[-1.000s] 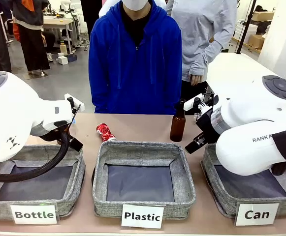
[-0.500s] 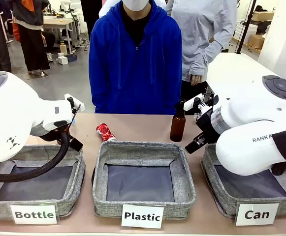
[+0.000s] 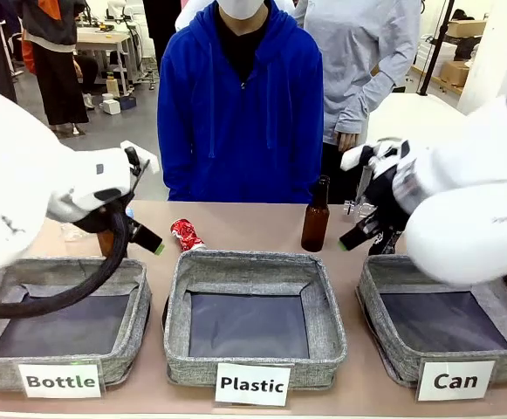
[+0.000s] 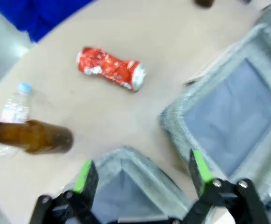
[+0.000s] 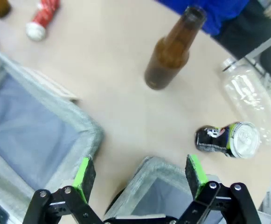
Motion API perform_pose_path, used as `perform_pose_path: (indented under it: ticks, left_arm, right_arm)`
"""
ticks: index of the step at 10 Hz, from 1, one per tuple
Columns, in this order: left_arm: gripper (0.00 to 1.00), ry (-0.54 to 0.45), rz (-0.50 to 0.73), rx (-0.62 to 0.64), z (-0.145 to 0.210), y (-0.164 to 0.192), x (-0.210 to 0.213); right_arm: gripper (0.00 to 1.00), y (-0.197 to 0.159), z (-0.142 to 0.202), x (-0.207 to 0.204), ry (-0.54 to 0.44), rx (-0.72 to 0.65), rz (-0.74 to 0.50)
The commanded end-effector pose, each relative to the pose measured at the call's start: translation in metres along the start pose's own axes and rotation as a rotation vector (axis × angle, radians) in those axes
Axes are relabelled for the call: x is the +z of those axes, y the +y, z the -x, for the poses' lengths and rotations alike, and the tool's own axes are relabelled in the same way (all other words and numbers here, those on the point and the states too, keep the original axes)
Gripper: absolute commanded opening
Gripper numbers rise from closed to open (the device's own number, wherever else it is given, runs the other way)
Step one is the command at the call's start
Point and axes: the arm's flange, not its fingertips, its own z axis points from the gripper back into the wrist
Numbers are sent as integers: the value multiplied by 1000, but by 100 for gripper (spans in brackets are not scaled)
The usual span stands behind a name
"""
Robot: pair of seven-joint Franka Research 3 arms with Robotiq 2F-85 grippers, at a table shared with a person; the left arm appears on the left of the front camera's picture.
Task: Sort the can waste into the basket.
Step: Pick up the can waste from the table and place it in the right Fabric basket.
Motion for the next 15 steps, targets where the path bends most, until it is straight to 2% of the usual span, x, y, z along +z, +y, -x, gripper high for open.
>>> perform_pose_path:
  ticks: [1,2,4,5,7,9,11,12,14,15]
  left_arm:
    - [100,1,27,129,13,-16,85]
    - [100,-20,140,101,20,-21,123]
    - [100,-107,276,93,55,4,179]
    - [100,-141,340,167,81,29,193]
    - [100,-197,486,381,128,103,193]
    - [100,-280,592,602,185,161,187]
    - [100,-333,685,769,221,210,166]
    - [100,-365,738,838,243,220,156]
    - [100,-390,794,926,235,223,136]
    - [100,-401,767,979,233,215,128]
  right_arm:
    - [100,9,11,91,-38,-155,-133]
    - [100,9,18,130,3,-297,-184]
    - [100,2,58,180,39,-343,-275]
    - [100,-9,83,199,31,-362,-348]
    - [100,-51,138,215,-67,-495,-488]
    - [100,-100,196,212,-180,-687,-590]
    - [100,-145,240,188,-228,-842,-699]
    - [100,-162,257,177,-255,-871,-739]
    - [100,-192,280,153,-280,-961,-786]
    - [100,-204,290,144,-296,-1007,-786]
